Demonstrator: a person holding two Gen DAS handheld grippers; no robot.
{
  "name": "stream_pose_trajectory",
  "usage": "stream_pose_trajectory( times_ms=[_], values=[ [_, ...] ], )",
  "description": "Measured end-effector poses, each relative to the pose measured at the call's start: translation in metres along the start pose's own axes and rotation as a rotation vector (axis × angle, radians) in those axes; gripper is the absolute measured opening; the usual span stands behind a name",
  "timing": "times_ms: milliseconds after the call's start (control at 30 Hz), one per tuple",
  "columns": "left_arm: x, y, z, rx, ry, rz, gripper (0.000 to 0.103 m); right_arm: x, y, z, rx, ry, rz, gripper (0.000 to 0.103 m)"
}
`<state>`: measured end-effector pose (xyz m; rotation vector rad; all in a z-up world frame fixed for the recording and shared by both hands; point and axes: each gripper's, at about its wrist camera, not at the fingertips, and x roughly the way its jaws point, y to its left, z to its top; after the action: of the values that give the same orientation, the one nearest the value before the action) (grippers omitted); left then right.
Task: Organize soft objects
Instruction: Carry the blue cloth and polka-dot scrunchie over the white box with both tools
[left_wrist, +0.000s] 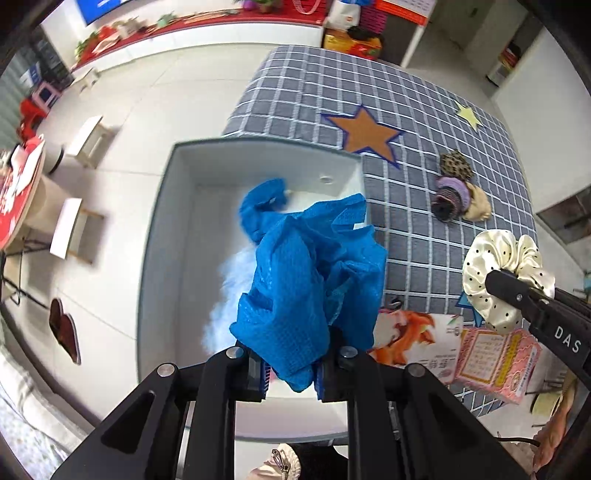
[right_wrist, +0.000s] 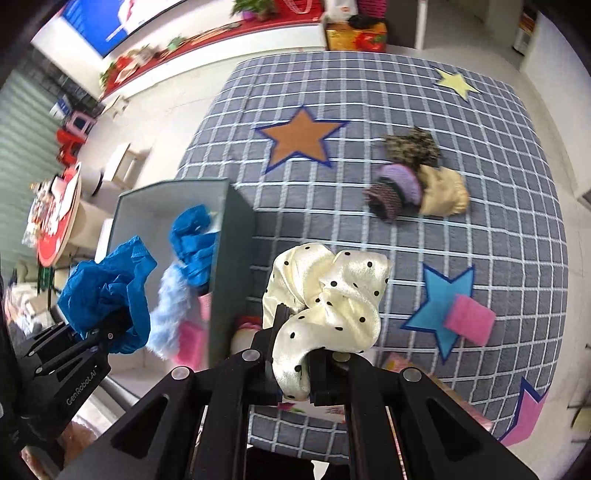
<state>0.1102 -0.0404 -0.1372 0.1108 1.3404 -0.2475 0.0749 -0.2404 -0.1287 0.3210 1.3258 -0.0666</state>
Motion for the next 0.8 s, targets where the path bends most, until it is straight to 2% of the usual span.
stream_pose_trajectory(
  times_ms=[300,800],
  values=[
    [0.004,0.050,-0.018,-0.080,0.013,0.005,0.020,0.014,0.055,-0.003,-0.114,0.032,0.002,0.009],
    [0.016,0.091,-0.040,-0.145,0.049,-0.008,0.021,0.044,0.122,-0.009,-0.270,0.109,-0.023,0.009]
  ],
)
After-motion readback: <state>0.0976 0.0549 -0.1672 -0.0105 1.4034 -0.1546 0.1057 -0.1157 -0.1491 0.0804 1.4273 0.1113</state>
